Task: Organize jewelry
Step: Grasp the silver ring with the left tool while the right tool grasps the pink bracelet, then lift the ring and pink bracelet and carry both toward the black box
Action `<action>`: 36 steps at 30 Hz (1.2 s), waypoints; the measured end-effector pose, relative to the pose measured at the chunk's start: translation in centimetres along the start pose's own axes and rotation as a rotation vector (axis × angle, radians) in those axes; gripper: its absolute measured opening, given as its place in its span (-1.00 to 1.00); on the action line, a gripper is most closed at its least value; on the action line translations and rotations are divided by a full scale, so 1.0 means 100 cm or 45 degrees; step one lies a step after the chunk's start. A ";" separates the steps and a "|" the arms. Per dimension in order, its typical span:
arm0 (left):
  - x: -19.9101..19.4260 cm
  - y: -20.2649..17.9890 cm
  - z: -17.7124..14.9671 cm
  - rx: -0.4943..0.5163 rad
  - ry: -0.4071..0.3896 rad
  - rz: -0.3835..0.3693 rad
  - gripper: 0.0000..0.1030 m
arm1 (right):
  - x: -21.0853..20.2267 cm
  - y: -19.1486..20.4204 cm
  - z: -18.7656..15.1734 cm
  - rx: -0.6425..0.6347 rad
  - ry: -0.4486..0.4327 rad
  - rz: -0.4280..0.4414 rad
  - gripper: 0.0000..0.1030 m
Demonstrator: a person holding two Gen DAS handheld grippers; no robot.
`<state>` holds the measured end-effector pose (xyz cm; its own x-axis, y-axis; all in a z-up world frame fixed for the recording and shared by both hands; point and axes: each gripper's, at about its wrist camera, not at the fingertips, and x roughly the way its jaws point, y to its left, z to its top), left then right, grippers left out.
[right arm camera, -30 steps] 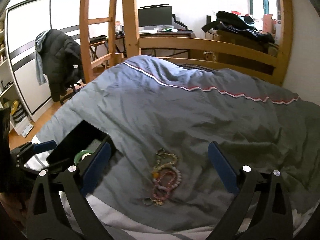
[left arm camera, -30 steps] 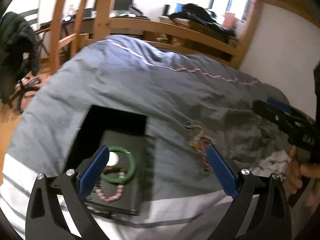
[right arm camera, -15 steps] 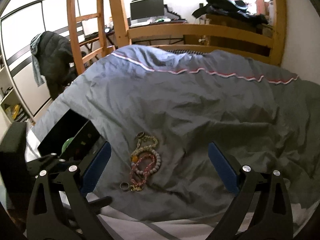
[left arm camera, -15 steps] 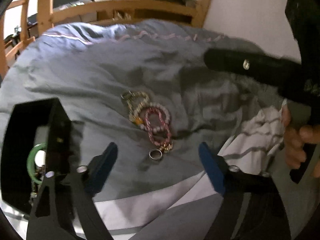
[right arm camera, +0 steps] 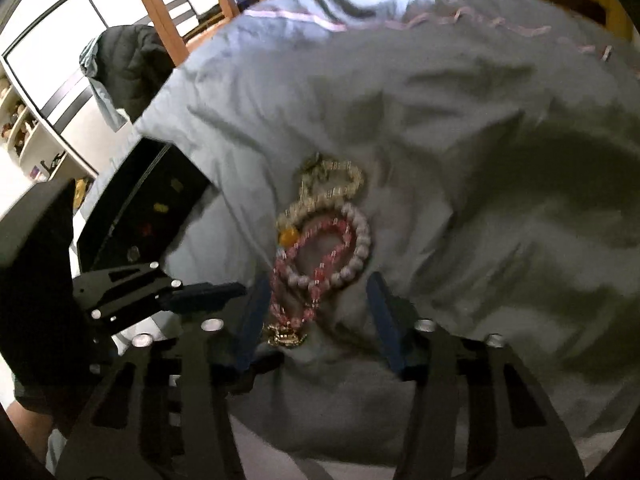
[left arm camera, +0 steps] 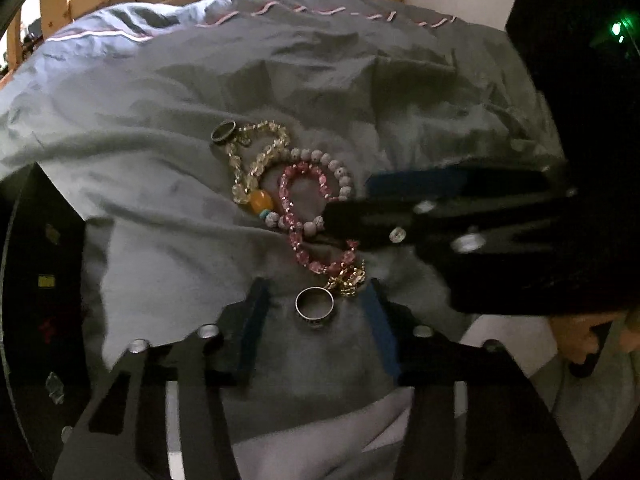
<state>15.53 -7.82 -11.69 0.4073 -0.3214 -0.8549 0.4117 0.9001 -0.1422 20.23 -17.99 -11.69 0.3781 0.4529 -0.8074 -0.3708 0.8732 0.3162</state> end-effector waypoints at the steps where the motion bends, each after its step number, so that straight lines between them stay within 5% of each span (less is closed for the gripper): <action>1: 0.001 0.002 0.001 -0.005 0.000 -0.021 -0.29 | 0.005 0.001 0.000 -0.010 0.008 -0.002 -0.34; 4: 0.005 0.005 0.001 -0.011 0.016 -0.059 -0.60 | 0.012 0.000 0.002 -0.006 0.013 0.022 -0.72; 6: 0.009 0.004 0.002 -0.010 0.023 -0.064 -0.62 | 0.014 -0.004 0.002 0.018 0.010 0.042 -0.83; 19: -0.009 -0.006 0.001 0.020 -0.038 -0.004 -0.63 | -0.028 -0.014 0.006 0.140 -0.183 0.101 -0.83; 36: -0.051 -0.011 -0.004 -0.020 -0.145 0.027 -0.63 | -0.077 0.005 0.000 0.094 -0.271 0.067 -0.83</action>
<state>12.67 -7.06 -7.37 0.5058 -0.3327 -0.7959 0.3898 0.9112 -0.1333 17.15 -21.03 -5.27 0.5333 0.5193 -0.6678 -0.3350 0.8545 0.3970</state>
